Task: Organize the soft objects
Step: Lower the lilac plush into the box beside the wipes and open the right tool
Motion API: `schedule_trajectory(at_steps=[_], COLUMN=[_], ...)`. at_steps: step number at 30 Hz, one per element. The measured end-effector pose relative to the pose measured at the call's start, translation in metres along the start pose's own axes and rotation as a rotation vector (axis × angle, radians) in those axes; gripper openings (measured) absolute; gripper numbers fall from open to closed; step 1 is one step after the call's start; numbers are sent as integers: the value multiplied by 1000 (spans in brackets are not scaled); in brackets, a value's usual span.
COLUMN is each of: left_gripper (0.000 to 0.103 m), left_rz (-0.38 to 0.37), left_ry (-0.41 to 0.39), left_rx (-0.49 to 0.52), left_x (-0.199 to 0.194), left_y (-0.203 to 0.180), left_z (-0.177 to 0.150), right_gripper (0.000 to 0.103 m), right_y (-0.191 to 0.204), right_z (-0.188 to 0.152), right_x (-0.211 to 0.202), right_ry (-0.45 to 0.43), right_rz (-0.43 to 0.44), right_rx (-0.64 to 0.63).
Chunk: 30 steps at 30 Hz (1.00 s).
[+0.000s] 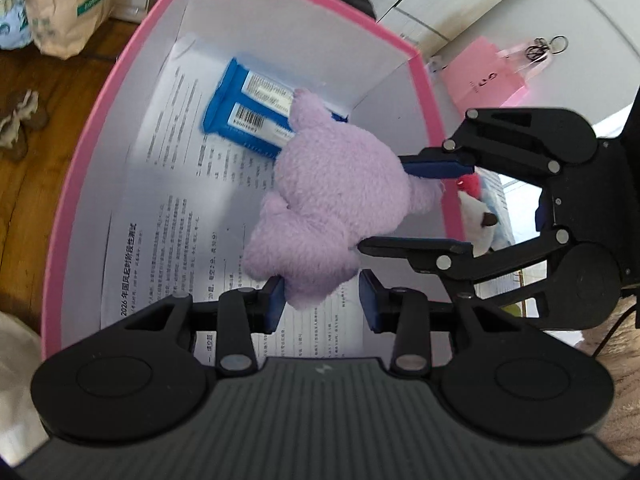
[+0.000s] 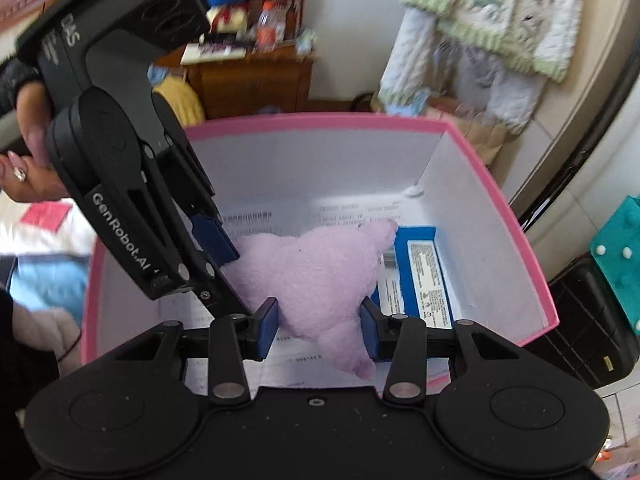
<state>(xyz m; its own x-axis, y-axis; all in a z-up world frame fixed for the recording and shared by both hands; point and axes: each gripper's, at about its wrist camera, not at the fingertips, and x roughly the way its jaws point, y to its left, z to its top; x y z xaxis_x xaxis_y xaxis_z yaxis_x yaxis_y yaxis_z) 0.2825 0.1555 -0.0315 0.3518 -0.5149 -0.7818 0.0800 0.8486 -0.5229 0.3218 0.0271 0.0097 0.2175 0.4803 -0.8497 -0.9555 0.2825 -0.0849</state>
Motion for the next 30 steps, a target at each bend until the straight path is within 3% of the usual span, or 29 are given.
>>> schedule_trajectory(at_steps=[10, 15, 22, 25, 30], left_gripper=[37, 37, 37, 38, 40], left_rz=[20, 41, 39, 45, 68], left_ry=[51, 68, -20, -20, -51], left_rx=[-43, 0, 85, 102, 148], left_x=[15, 14, -4, -3, -7], left_y=[6, 0, -13, -15, -24], left_z=[11, 9, 14, 15, 10], right_gripper=[44, 42, 45, 48, 49], right_y=[-14, -13, -18, -21, -22], right_z=[13, 17, 19, 17, 17], right_x=[24, 36, 55, 53, 15], right_ry=[152, 248, 367, 351, 207], right_rz=[25, 33, 2, -46, -108], right_rx=[-47, -81, -138, -139, -43])
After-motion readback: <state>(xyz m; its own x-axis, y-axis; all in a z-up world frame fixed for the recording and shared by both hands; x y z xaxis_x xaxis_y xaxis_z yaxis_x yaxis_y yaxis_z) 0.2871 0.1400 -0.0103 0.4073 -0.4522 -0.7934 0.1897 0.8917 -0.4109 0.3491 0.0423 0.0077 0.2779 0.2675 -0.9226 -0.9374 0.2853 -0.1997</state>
